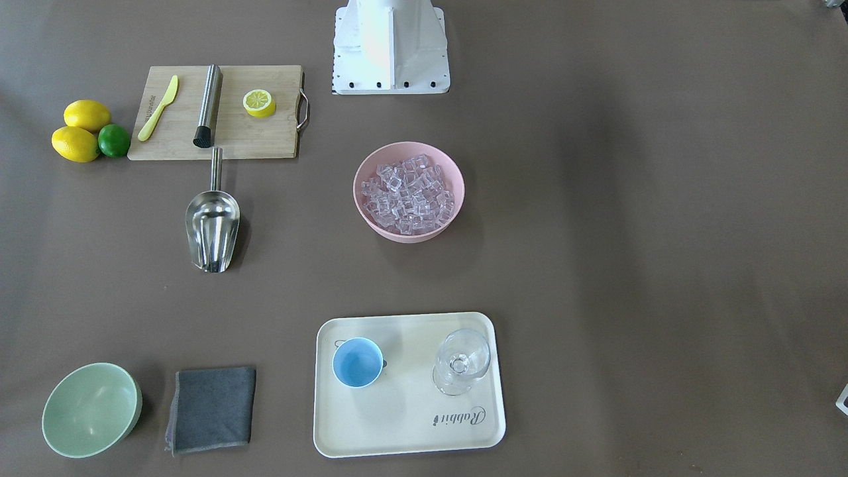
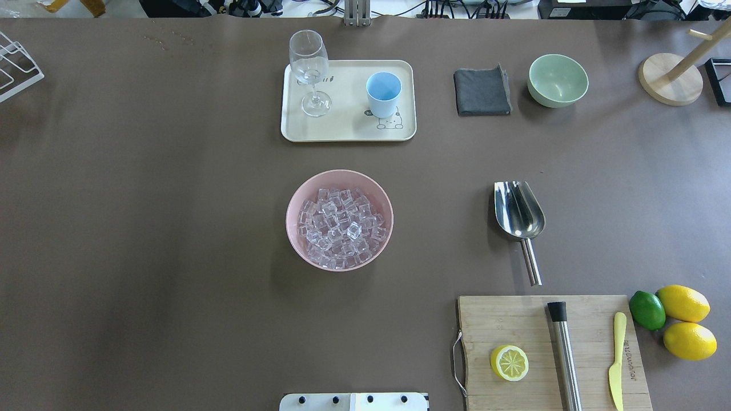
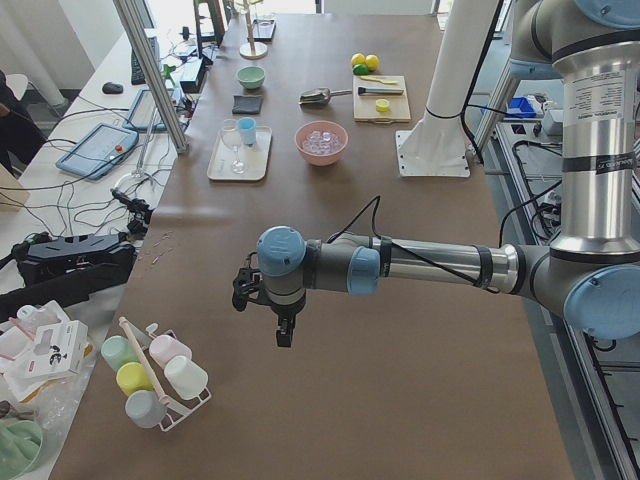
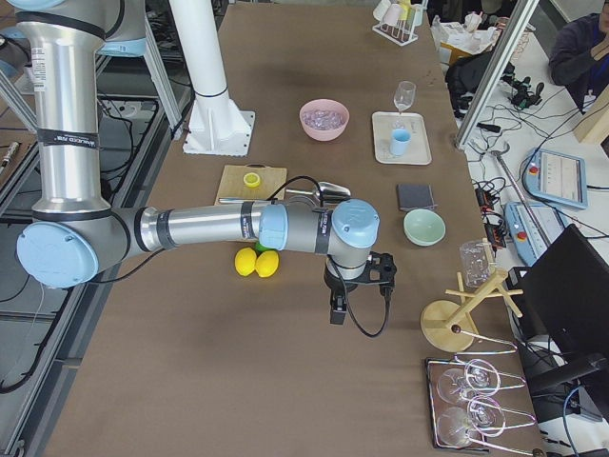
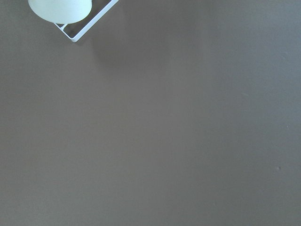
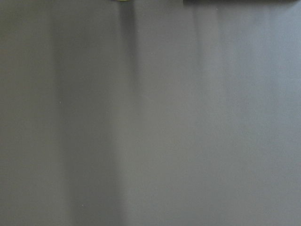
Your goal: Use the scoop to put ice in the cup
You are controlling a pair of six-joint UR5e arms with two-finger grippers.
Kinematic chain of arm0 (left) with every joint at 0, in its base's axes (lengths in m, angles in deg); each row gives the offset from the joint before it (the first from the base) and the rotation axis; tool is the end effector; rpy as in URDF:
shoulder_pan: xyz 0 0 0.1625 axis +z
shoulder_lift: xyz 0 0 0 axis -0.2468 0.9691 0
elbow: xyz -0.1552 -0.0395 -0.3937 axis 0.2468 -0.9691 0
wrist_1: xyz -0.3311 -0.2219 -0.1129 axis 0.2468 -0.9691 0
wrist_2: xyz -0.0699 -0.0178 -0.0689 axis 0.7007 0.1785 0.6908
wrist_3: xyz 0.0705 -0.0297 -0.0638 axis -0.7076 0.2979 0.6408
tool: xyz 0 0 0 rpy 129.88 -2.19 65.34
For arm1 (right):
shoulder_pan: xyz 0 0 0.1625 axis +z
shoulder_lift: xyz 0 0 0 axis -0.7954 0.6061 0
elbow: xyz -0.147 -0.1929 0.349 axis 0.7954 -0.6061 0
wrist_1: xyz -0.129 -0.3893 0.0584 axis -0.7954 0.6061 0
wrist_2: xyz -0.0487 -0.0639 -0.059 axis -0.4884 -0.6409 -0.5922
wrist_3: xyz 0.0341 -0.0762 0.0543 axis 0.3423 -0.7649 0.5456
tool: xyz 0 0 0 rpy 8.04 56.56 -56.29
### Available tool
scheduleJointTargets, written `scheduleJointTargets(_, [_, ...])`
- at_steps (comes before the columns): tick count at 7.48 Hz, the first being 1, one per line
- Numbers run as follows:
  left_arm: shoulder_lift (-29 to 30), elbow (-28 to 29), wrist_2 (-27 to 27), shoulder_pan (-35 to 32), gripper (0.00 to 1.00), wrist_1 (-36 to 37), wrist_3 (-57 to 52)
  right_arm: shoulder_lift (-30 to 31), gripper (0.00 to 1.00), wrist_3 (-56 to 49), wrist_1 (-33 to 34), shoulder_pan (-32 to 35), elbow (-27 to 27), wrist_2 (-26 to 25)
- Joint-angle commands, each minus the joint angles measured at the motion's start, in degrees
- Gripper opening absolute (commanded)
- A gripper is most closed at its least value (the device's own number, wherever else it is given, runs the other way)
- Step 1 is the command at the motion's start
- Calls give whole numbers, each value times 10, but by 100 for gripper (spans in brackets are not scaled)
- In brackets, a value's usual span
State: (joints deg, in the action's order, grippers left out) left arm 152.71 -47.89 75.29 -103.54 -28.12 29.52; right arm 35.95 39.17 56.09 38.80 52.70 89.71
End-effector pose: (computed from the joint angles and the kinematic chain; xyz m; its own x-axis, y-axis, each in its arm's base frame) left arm -0.0537 -0.4591 0.6174 0.6724 0.0598 -0.7378 -0.0037 0.9970 0.0774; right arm 0.0787 -0.4734 0.6104 0.7383 0.0458 0.6729 -0.0193 0.9987 -0.0467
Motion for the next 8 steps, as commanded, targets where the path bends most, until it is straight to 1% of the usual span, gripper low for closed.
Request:
scheduleJointTargets(1, [4, -13, 2, 3, 98, -4, -2, 1, 100, -2, -1, 0, 14, -1])
scheduleJointTargets(2, [6, -11, 3, 13, 98, -32, -3, -3, 99, 3, 0, -6, 20, 6])
scheduleJointTargets(3, [6, -13, 1, 21, 98, -49, -3, -1, 99, 3, 4, -18, 43, 18])
scheduleJointTargets(4, [10, -15, 3, 22, 98, -51, -4, 4, 99, 22, 7, -45, 74, 21])
scheduleJointTargets(5, [14, -14, 6, 26, 98, -73, -4, 4, 99, 90, 5, -78, 96, 20])
scheduleJointTargets(7, [13, 3, 12, 96, 98, -224, -4, -5, 99, 182, 0, -137, 134, 21])
scheduleJointTargets(8, [19, 6, 13, 124, 98, -266, -3, -10, 99, 231, 0, -173, 160, 21])
